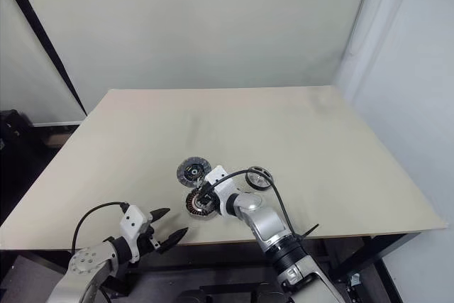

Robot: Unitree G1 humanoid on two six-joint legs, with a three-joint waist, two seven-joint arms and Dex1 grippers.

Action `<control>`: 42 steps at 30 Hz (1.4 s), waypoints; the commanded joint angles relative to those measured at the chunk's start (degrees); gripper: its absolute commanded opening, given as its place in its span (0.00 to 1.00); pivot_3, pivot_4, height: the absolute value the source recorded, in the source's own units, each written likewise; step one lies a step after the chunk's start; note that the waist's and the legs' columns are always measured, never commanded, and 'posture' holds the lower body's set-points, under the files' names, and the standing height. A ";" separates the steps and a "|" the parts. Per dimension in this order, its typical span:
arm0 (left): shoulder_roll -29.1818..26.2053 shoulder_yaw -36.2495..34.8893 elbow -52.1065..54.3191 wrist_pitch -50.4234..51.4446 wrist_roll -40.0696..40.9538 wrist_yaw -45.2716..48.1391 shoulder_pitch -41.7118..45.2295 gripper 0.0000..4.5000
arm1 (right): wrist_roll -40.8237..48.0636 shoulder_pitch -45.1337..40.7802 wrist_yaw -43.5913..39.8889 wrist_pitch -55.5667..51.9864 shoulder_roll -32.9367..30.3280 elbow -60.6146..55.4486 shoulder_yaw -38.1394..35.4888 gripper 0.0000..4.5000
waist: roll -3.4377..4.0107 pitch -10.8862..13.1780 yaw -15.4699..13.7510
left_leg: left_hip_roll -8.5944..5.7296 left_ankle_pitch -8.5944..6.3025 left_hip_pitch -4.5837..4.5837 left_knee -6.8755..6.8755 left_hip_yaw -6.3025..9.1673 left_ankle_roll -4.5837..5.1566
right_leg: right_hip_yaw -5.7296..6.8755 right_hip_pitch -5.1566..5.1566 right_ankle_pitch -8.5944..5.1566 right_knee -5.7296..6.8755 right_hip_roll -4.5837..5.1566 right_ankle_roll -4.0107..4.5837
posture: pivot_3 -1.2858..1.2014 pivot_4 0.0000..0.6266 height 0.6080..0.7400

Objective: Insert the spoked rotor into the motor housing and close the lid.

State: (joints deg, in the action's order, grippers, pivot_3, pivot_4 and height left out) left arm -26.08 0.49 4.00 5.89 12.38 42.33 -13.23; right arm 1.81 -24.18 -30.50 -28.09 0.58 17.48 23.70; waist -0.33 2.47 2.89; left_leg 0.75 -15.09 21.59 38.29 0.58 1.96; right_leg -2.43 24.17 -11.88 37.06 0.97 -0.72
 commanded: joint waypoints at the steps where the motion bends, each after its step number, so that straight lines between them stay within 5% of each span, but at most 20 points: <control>1: -0.16 -0.96 2.58 -1.09 0.71 -0.40 0.23 1.00 | -0.33 -1.71 -0.68 1.86 0.87 -0.38 0.20 0.15 | 0.00 0.00 0.00 | 0.00 0.00 0.00 0.00 0.00 0.00 | 0.00 0.01 0.00 0.00 0.00 0.00 | 0.52 0.00 1.00; 42: -0.14 -0.79 3.05 -0.77 0.78 -1.20 0.64 1.00 | -3.41 -2.58 -0.63 6.24 1.33 6.24 -0.71 0.15 | 0.02 0.00 0.00 | -0.01 0.00 -0.02 0.00 0.00 0.00 | 0.01 0.01 0.01 0.02 -0.01 0.01 | 0.52 0.00 1.00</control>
State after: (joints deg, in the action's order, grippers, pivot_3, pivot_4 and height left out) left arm -26.09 0.49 5.03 5.88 12.38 41.24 -13.44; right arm -1.38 -25.76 -31.06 -22.16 2.15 25.31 23.83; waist -0.31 2.46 2.88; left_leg 0.74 -15.09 21.57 38.30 0.58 1.96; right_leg -2.43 24.18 -11.88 37.08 0.96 -0.71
